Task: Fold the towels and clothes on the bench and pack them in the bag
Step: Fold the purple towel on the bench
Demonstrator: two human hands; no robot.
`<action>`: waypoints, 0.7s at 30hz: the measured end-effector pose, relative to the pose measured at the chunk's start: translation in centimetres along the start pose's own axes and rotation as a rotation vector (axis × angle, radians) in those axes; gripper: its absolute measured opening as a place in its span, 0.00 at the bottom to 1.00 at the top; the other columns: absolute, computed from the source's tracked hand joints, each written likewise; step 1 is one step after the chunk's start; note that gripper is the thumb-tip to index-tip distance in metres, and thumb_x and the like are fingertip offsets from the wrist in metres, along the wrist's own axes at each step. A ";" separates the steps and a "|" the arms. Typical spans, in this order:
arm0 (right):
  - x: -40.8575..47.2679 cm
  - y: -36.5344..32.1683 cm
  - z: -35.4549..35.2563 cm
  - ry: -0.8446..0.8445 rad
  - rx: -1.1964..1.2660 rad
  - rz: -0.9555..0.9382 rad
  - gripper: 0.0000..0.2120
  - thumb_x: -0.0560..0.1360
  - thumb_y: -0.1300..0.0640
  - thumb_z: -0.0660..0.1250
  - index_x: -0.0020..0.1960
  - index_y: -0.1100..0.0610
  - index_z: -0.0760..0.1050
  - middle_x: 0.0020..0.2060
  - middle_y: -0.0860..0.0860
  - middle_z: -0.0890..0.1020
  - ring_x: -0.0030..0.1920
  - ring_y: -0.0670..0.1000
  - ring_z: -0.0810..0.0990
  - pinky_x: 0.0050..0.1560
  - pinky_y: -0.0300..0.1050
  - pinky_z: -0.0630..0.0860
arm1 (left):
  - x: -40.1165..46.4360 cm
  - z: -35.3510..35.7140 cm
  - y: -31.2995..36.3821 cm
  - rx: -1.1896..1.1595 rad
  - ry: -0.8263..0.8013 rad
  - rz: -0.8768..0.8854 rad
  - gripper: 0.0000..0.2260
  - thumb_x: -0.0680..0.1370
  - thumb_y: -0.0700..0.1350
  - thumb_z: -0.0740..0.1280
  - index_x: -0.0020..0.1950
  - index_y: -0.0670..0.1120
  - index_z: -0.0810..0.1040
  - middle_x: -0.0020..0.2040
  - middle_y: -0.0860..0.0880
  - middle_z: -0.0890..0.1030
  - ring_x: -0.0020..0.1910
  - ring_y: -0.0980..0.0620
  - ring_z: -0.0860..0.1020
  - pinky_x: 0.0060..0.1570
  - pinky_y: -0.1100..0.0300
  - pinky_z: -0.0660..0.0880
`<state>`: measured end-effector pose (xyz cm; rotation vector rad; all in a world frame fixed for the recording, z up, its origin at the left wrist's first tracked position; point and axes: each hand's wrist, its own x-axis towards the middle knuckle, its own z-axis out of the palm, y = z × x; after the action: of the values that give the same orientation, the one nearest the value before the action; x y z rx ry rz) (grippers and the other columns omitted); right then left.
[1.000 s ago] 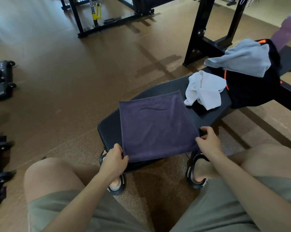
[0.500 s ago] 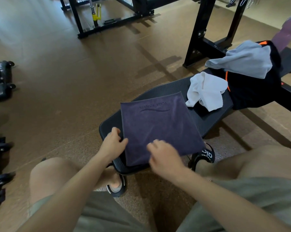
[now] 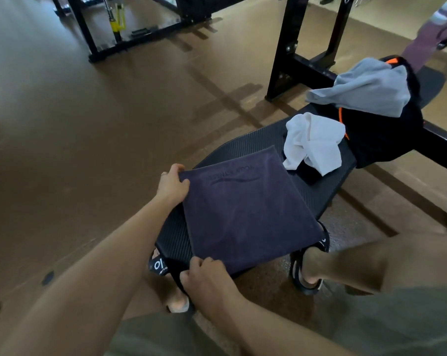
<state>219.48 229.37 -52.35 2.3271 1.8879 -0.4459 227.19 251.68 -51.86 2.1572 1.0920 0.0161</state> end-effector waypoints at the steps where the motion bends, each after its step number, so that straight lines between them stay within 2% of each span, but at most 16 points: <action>1: 0.3 -0.1 0.2 -0.029 0.007 0.007 0.06 0.79 0.60 0.64 0.56 0.58 0.72 0.48 0.61 0.73 0.40 0.59 0.78 0.36 0.51 0.76 | 0.5 0.0 0.1 0.007 -0.006 0.009 0.18 0.81 0.42 0.63 0.72 0.49 0.70 0.65 0.40 0.73 0.50 0.49 0.73 0.52 0.58 0.69; 4: 0.9 0.0 0.8 -0.068 0.019 0.022 0.06 0.73 0.57 0.72 0.45 0.55 0.75 0.38 0.57 0.77 0.29 0.57 0.77 0.26 0.46 0.74 | 1.5 -0.1 0.5 0.036 -0.012 0.023 0.12 0.81 0.40 0.60 0.63 0.48 0.75 0.60 0.43 0.75 0.50 0.49 0.73 0.49 0.57 0.69; 6: 1.0 0.1 1.1 -0.045 0.023 0.016 0.07 0.72 0.57 0.72 0.44 0.55 0.74 0.35 0.56 0.77 0.27 0.55 0.77 0.24 0.45 0.73 | 1.7 -0.3 0.5 0.022 0.004 0.034 0.10 0.81 0.38 0.60 0.59 0.46 0.77 0.54 0.47 0.77 0.49 0.50 0.74 0.46 0.58 0.69; 9: 0.5 0.5 0.1 -0.007 0.046 -0.024 0.06 0.76 0.58 0.68 0.48 0.56 0.71 0.38 0.56 0.77 0.30 0.55 0.78 0.26 0.46 0.72 | 1.9 -0.8 0.4 -0.091 0.057 0.001 0.08 0.79 0.36 0.62 0.53 0.46 0.77 0.49 0.49 0.79 0.44 0.52 0.76 0.37 0.60 0.70; 11: -0.2 0.8 -0.6 0.019 0.041 -0.056 0.06 0.80 0.59 0.62 0.53 0.58 0.67 0.42 0.58 0.76 0.32 0.56 0.76 0.27 0.47 0.70 | 2.0 -1.2 0.2 -0.152 0.088 -0.022 0.08 0.78 0.36 0.63 0.51 0.47 0.77 0.48 0.49 0.79 0.44 0.50 0.77 0.38 0.58 0.71; 13: -0.8 1.1 -1.6 0.050 0.040 -0.097 0.06 0.81 0.59 0.58 0.57 0.58 0.62 0.45 0.59 0.73 0.32 0.55 0.69 0.27 0.48 0.65 | 2.0 -1.8 0.1 -0.160 0.087 -0.031 0.07 0.77 0.35 0.63 0.50 0.46 0.76 0.47 0.47 0.80 0.43 0.49 0.76 0.38 0.57 0.72; 15: -1.5 1.3 -2.3 0.060 0.068 -0.113 0.07 0.82 0.59 0.57 0.59 0.58 0.64 0.47 0.59 0.72 0.33 0.56 0.68 0.27 0.49 0.62 | 1.8 -2.5 0.0 -0.130 0.079 -0.028 0.08 0.77 0.36 0.62 0.48 0.47 0.76 0.46 0.46 0.81 0.43 0.47 0.77 0.40 0.55 0.74; 19: -2.9 1.9 -3.1 0.023 0.209 -0.081 0.09 0.80 0.58 0.60 0.59 0.58 0.69 0.51 0.59 0.73 0.41 0.60 0.75 0.28 0.48 0.56 | 1.3 -4.3 -0.3 -0.038 0.061 -0.036 0.08 0.78 0.40 0.64 0.44 0.49 0.82 0.45 0.49 0.83 0.47 0.47 0.82 0.53 0.49 0.81; 21: -3.9 2.7 -3.8 0.056 0.304 -0.045 0.09 0.79 0.58 0.60 0.59 0.57 0.69 0.50 0.57 0.74 0.44 0.61 0.77 0.29 0.47 0.54 | 0.9 -5.2 -0.3 -0.044 0.062 -0.031 0.08 0.78 0.42 0.66 0.44 0.49 0.84 0.44 0.49 0.84 0.45 0.48 0.83 0.54 0.50 0.81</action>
<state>221.96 226.13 -47.87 2.5072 2.0268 -0.7261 226.00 255.48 -48.42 2.1125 1.1492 0.0930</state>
